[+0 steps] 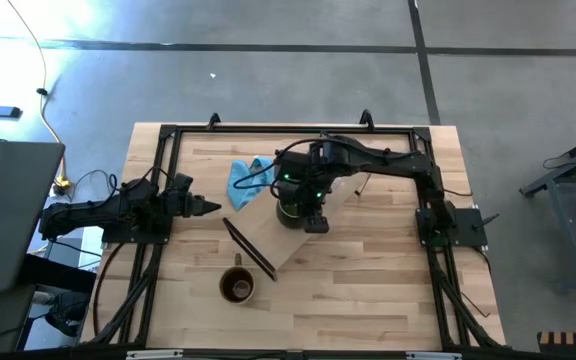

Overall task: Stack small to large cups/mugs on shelf
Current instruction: Put the black mug on the shelf

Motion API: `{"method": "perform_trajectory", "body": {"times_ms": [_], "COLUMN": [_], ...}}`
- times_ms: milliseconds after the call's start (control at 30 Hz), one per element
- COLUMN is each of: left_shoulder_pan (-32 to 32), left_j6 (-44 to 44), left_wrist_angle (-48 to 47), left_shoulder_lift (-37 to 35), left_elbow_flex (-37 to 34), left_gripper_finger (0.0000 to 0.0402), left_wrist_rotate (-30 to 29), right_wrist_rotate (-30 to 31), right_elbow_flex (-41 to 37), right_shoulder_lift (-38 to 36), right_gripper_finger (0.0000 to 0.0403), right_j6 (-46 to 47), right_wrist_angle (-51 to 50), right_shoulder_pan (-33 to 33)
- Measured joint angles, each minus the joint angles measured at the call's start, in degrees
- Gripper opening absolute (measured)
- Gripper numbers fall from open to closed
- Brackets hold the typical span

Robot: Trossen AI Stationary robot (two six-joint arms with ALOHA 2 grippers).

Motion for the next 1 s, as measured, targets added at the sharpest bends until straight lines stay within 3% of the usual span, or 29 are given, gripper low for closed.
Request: {"method": "perform_trajectory", "body": {"times_ms": [400,767,1000], "left_shoulder_pan": [0.0,0.0,0.0], "left_j6": [-0.2,0.0,0.0], "left_wrist_angle": [0.0,0.0,0.0], "left_shoulder_lift": [0.0,0.0,0.0], "left_elbow_flex": [0.0,0.0,0.0], "left_gripper_finger": [0.0200,0.0200,0.0200], "left_wrist_rotate": [1.2,1.2,1.2], "right_wrist_rotate": [0.1,0.6,1.5], "right_elbow_flex": [0.0,0.0,0.0], "right_shoulder_lift": [1.1,1.1,1.1], "right_gripper_finger": [0.0016,0.0025,0.0005], "right_j6": [2.8,2.2,1.4], "right_wrist_angle": [-0.4,-1.6,-2.0], "right_shoulder_pan": [-0.8,-0.8,-0.8]}}
